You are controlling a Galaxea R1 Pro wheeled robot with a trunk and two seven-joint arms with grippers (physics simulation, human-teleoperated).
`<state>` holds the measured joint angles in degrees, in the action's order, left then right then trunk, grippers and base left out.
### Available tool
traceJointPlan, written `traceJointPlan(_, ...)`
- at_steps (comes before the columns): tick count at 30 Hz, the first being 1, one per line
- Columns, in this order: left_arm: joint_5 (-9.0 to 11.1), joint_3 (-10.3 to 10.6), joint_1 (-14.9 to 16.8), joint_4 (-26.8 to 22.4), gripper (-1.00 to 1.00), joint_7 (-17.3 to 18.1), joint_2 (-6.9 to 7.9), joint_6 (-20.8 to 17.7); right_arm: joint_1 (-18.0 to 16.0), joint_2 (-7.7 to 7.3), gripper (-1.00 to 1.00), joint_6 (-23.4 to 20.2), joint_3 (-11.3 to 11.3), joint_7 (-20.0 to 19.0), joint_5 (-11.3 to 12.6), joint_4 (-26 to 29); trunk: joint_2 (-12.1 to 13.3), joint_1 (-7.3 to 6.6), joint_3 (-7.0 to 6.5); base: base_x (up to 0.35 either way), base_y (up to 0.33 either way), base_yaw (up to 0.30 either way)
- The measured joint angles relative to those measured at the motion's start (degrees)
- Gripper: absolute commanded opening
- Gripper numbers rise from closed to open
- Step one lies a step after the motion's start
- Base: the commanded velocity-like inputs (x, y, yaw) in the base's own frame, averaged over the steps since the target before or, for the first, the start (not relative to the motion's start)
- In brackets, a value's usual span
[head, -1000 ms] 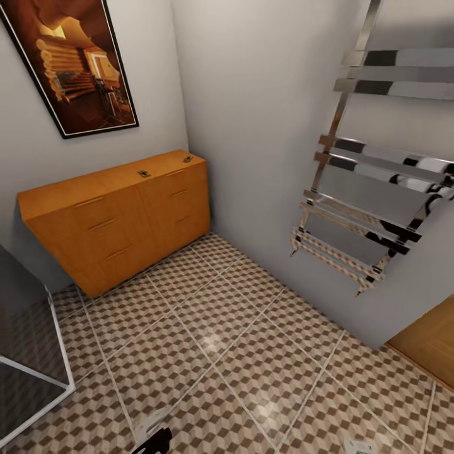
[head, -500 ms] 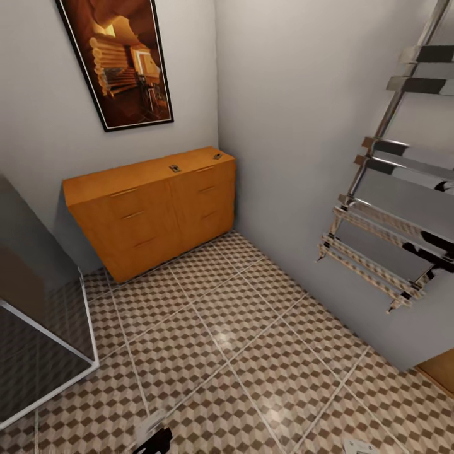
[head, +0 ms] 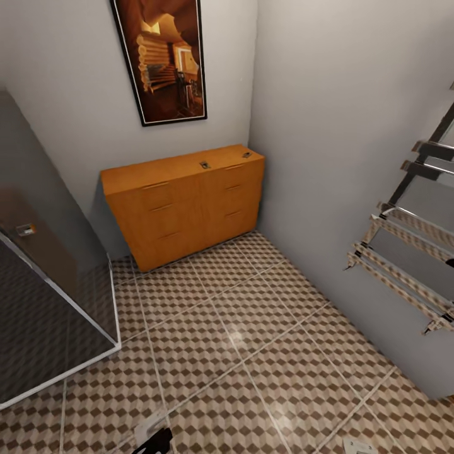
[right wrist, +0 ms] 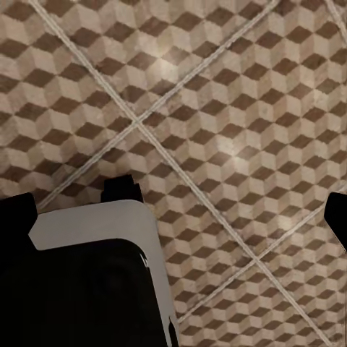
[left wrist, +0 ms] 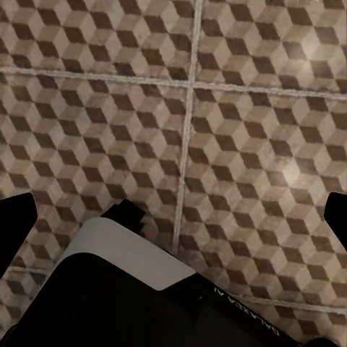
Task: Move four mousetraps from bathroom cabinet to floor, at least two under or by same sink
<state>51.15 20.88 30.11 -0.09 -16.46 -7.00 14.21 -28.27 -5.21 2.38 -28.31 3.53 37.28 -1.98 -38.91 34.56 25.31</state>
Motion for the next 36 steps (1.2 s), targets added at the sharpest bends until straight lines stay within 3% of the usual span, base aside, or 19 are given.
traceJointPlan(10,0.01,-0.02,0.01,0.07,1.0,-0.01,0.02,-0.11,0.02,-0.01,1.0,0.02,0.0,0.02,0.0,0.01,0.0,-0.01,0.11,0.026,-0.081,0.109)
traceJointPlan(36,0.08,-0.06,-0.06,0.09,1.0,-0.06,0.1,-0.18,0.02,-0.07,1.0,-0.06,0.0,0.01,0.0,0.01,-0.01,-0.03,0.13,0.197,-0.256,0.119)
